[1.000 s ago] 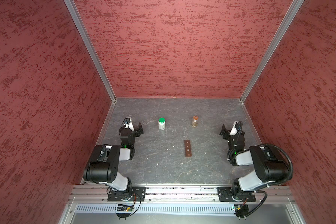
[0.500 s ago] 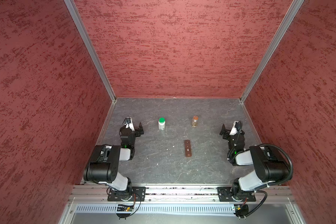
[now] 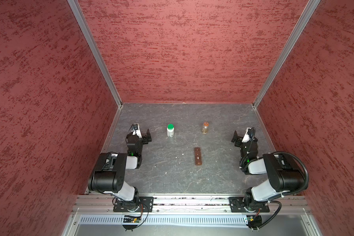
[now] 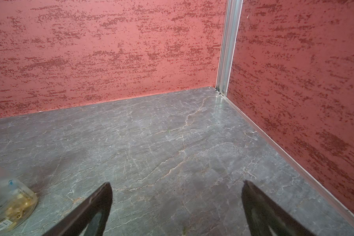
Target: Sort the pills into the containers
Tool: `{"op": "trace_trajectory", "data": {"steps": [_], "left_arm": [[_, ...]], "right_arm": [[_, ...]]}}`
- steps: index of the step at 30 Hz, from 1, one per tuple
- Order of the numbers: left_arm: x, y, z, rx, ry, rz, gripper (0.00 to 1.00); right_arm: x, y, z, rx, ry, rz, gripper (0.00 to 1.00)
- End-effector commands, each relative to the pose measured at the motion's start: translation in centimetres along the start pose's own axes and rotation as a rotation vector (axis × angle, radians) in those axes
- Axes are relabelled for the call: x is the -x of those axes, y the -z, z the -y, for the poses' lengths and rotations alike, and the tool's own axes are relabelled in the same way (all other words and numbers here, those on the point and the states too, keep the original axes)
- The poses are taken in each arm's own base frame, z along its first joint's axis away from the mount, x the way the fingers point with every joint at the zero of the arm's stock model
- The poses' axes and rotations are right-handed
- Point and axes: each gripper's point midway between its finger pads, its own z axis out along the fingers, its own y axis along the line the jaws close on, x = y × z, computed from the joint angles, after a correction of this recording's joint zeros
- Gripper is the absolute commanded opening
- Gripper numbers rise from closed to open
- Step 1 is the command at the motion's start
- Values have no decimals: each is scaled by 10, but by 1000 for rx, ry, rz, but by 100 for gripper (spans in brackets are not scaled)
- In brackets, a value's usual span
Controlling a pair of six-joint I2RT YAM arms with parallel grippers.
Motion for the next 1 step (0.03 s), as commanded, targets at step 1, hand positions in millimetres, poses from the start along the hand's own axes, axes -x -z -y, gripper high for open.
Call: {"op": "trace_trajectory", "data": {"steps": [1], "left_arm": [[1,-1,0,-5,-10,1,100]], "right_arm": [[12,-3,2,-11,1,37,99]]}}
